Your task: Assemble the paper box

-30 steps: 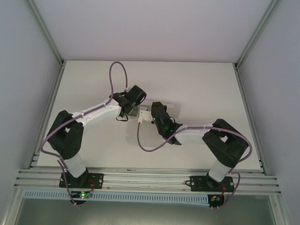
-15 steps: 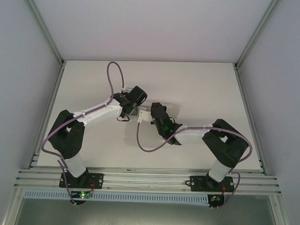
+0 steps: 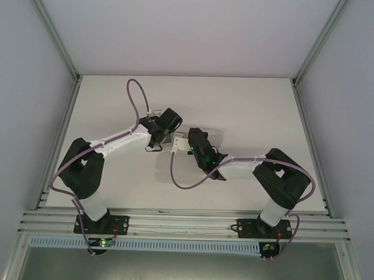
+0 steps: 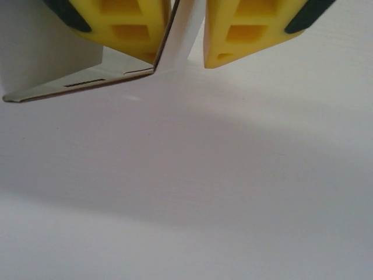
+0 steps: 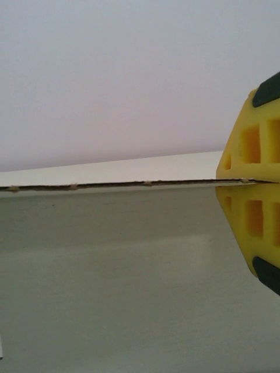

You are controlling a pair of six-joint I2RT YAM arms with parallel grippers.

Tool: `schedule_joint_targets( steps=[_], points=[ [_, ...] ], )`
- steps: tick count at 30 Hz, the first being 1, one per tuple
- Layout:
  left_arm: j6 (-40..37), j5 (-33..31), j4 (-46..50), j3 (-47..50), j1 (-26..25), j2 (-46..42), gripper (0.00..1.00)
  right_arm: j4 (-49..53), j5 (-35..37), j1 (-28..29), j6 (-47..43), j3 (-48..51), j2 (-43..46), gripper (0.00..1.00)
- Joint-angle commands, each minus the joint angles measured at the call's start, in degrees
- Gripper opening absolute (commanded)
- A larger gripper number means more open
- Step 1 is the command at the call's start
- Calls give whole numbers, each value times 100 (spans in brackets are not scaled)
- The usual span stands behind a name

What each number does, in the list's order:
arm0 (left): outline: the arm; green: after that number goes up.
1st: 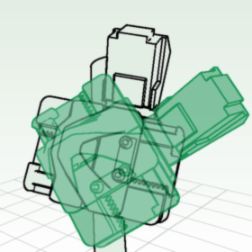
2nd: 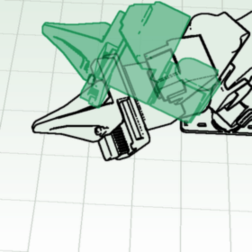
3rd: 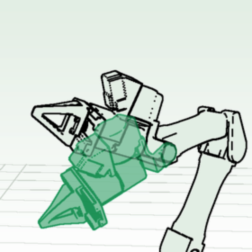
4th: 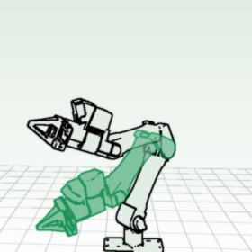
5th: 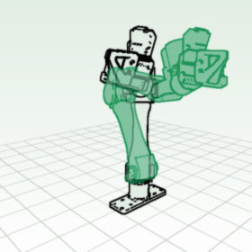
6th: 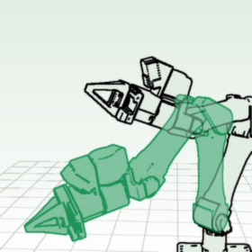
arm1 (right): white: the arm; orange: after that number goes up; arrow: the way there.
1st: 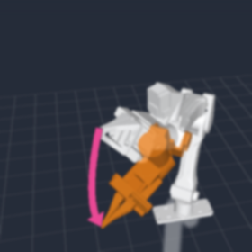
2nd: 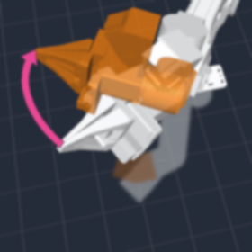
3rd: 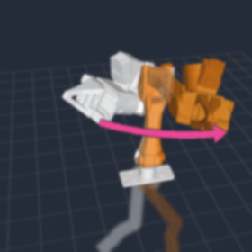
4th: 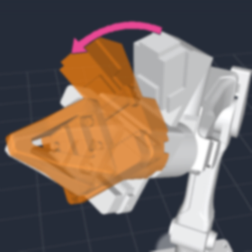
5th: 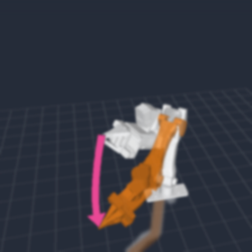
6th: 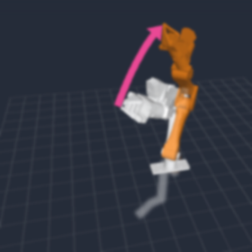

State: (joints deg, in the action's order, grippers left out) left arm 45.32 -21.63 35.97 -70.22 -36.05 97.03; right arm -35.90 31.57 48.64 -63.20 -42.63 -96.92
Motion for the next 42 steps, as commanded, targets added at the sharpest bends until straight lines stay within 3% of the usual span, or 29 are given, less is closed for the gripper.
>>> schedule_joint_targets(
  steps=[1,4,8,10,13,17,23,28,34,42],
  points=[
    [65,-9,-255,214,-147,-551,31,-69,213,-18,-77,-36,47,0],
    [-232,-315,-115,558,-133,-1130,52,-61,-90,-96,-297,95,168,0],
    [-497,-446,-78,1080,113,-2029,68,75,-442,-220,-363,172,232,0],
    [-658,-311,-191,1403,404,-2535,84,-5,-502,-269,-414,210,228,0],
    [-736,95,-458,1920,1126,-3138,100,-200,-612,-325,-455,268,279,0],
    [-864,1077,-1129,2462,1983,-3157,100,-450,-777,-384,-569,275,332,0],
    [-1327,1940,-2091,2276,2174,-2019,100,-655,-953,-459,-826,198,277,0],
    [-1861,2809,-2821,2205,2184,-1539,100,-678,-1039,-475,-817,187,262,0],
    [-2517,4595,-4367,2796,2075,-1532,97,-770,-990,-480,-830,179,146,0],
    [-3178,4804,-4393,2540,1581,-1227,84,-734,-976,-375,-762,189,65,0]
  ],
)
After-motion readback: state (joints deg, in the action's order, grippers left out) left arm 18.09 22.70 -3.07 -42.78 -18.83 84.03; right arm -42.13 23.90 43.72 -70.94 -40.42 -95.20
